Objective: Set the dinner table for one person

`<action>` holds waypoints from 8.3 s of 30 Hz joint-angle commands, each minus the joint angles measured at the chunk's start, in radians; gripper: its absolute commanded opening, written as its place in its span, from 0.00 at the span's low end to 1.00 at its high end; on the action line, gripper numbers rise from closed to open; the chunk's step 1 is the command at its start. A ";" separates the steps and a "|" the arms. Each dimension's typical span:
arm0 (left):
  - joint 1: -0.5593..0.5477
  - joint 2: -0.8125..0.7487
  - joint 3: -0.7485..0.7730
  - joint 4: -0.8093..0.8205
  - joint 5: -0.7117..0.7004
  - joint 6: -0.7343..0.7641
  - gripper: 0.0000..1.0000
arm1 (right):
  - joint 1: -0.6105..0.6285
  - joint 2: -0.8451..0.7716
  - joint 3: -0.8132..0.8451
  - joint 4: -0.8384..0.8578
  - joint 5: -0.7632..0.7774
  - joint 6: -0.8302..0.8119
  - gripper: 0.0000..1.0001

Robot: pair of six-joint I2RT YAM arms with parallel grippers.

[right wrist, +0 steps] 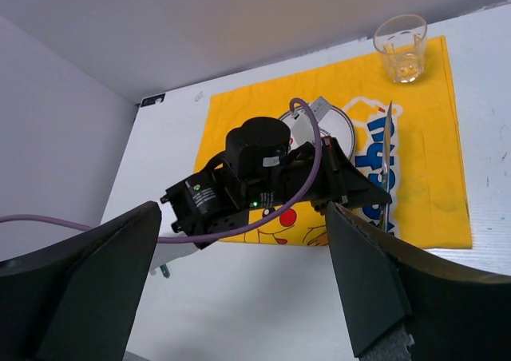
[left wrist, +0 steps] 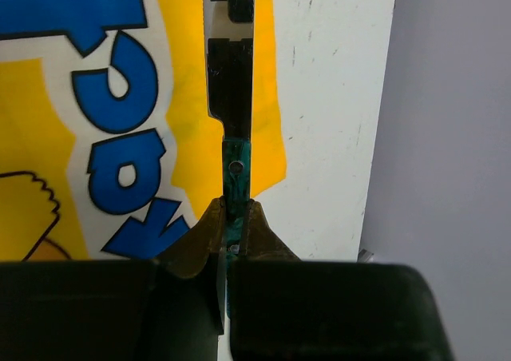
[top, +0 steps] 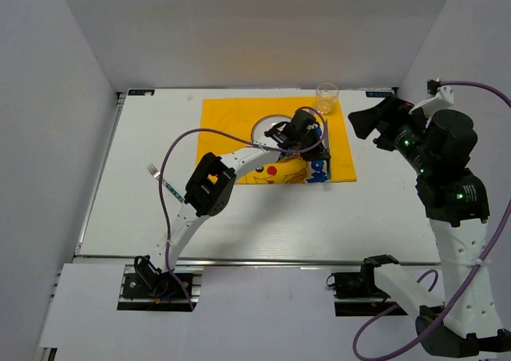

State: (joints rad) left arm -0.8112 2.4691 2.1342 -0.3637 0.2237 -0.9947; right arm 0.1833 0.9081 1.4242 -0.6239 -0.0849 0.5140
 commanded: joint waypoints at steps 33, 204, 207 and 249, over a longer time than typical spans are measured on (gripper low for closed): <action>0.014 0.163 0.075 0.331 -0.038 -0.087 0.00 | -0.001 -0.114 -0.125 -0.014 -0.073 -0.048 0.89; 0.466 -0.159 -0.140 -0.609 -0.081 0.748 0.00 | -0.002 -0.086 -0.280 0.085 -0.194 -0.131 0.89; 0.466 -0.157 -0.148 -0.610 -0.087 0.742 0.00 | -0.002 -0.086 -0.274 0.079 -0.191 -0.132 0.89; 0.487 -1.598 -0.792 -0.897 -0.790 0.341 0.98 | 0.156 -0.288 -0.036 -0.471 0.470 -0.238 0.89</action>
State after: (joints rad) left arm -0.3294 0.9241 1.3594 -1.1931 -0.5266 -0.6300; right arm 0.3157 0.6472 1.4021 -1.0473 0.2878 0.2935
